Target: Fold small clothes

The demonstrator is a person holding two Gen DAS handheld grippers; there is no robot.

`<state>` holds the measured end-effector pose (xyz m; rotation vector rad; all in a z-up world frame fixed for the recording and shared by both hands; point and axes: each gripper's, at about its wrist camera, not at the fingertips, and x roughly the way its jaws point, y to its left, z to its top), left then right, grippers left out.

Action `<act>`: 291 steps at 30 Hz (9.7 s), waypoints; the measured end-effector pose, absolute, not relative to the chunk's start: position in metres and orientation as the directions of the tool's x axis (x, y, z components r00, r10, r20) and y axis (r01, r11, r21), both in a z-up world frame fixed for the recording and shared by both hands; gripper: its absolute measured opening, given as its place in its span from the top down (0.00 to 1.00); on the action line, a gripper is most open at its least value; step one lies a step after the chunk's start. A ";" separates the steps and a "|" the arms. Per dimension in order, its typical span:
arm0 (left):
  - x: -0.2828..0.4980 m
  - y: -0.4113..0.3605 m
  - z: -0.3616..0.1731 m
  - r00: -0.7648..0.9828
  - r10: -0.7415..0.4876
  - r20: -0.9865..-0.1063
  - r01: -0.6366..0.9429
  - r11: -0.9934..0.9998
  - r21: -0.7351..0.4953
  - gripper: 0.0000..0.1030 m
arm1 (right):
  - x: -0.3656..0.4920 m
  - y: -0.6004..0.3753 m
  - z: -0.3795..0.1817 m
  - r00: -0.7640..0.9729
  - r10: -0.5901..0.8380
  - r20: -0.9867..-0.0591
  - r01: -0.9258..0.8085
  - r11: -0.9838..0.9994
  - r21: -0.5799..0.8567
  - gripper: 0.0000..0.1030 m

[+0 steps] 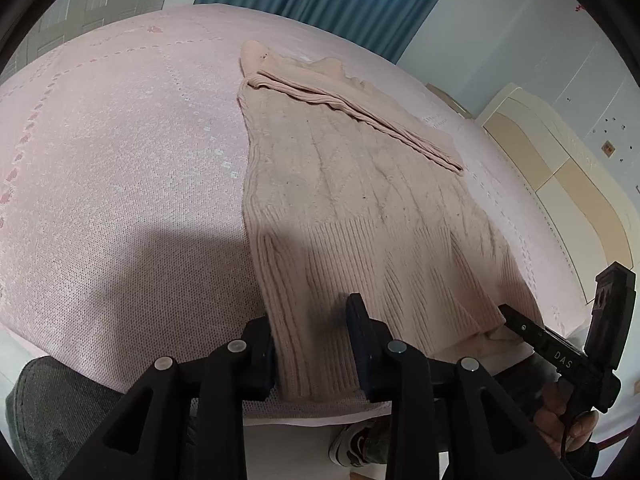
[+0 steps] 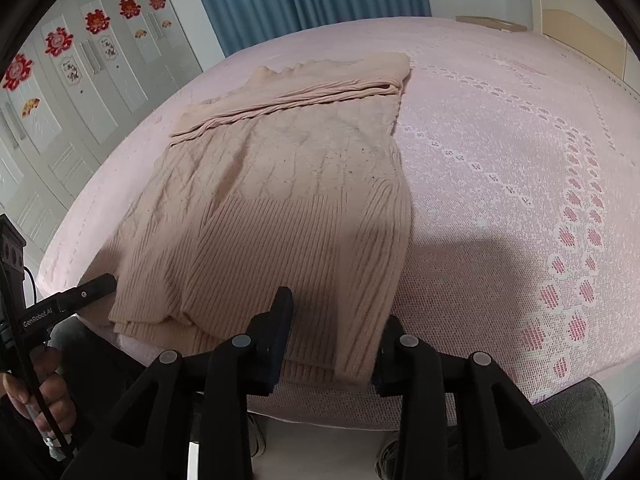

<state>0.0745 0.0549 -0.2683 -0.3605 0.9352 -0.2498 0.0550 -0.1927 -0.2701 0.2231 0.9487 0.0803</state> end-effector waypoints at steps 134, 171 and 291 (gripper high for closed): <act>0.151 0.108 -0.145 0.759 -0.350 -0.549 -0.022 0.829 -0.559 0.94 | 0.124 -0.251 -0.136 0.810 0.357 -0.465 0.053 0.745 0.664 0.96; 0.352 0.104 -0.228 0.673 -0.302 -0.675 -0.164 0.829 -0.534 0.45 | 0.337 -0.250 -0.236 0.663 0.256 -0.703 0.153 0.874 0.462 0.63; 0.224 0.076 -0.210 0.623 -0.263 -0.736 0.029 0.949 -0.314 0.48 | 0.197 -0.225 -0.179 0.743 -0.005 -0.669 0.155 0.974 0.165 0.58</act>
